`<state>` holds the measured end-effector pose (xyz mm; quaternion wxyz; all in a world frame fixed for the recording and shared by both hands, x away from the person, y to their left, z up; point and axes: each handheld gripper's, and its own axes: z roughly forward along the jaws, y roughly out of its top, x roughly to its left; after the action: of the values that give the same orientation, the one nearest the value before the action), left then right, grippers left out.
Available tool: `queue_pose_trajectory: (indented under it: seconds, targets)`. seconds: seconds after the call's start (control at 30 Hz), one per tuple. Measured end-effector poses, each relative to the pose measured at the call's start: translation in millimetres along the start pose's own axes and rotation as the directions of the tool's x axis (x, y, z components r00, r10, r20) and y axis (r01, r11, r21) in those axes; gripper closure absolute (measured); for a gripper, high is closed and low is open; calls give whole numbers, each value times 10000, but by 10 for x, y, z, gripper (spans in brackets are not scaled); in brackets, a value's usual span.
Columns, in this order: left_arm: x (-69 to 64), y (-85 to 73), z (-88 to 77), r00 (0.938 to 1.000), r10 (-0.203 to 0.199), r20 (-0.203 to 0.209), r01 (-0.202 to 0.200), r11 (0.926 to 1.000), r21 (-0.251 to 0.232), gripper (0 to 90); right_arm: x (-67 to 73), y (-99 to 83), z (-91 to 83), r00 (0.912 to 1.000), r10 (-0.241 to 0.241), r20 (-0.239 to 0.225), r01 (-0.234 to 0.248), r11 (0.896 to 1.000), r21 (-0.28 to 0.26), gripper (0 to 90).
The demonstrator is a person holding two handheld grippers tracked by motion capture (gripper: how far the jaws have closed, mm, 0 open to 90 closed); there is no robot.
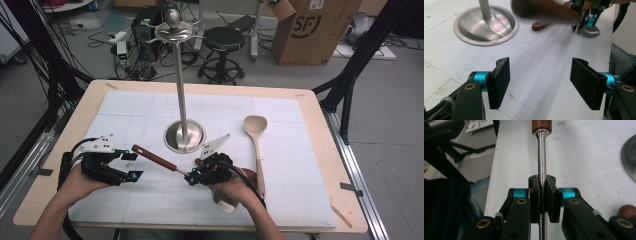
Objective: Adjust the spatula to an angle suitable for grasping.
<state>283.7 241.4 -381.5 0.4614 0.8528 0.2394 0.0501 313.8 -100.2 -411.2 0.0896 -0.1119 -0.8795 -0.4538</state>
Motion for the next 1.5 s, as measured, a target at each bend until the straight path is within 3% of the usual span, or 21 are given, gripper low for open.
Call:
queue_pose_trajectory:
  seconds: [0.13,0.27,0.6,0.83,1.2,1.4,1.5]
  targets:
    - [-34,8,40,9999,106,45,-106,9999,40,333,-2,37,-73,9998,182,-4,-182,9989,-427,837]
    - [-45,-14,82,9997,-42,242,46,9999,-130,332,-12,56,-132,9993,384,19,-382,9963,-770,838]
    - [-69,-55,169,9993,-104,352,108,9999,-98,331,5,184,-256,9993,332,162,-306,9900,-1377,838]
    - [-95,-47,181,9995,-27,329,33,9998,-187,331,-23,238,-336,9979,541,367,-452,9764,-2111,838]
    - [-141,-41,235,9990,54,448,-45,9998,-186,332,-67,277,-369,9946,784,682,-562,9579,-2814,838]
    - [-161,-9,267,9984,109,546,-96,9997,-237,333,-65,297,-399,9933,902,729,-605,9392,-3379,838]
    - [-165,-8,279,9981,212,574,-204,9997,-134,334,-63,304,-425,9927,846,861,-495,9358,-3490,838]
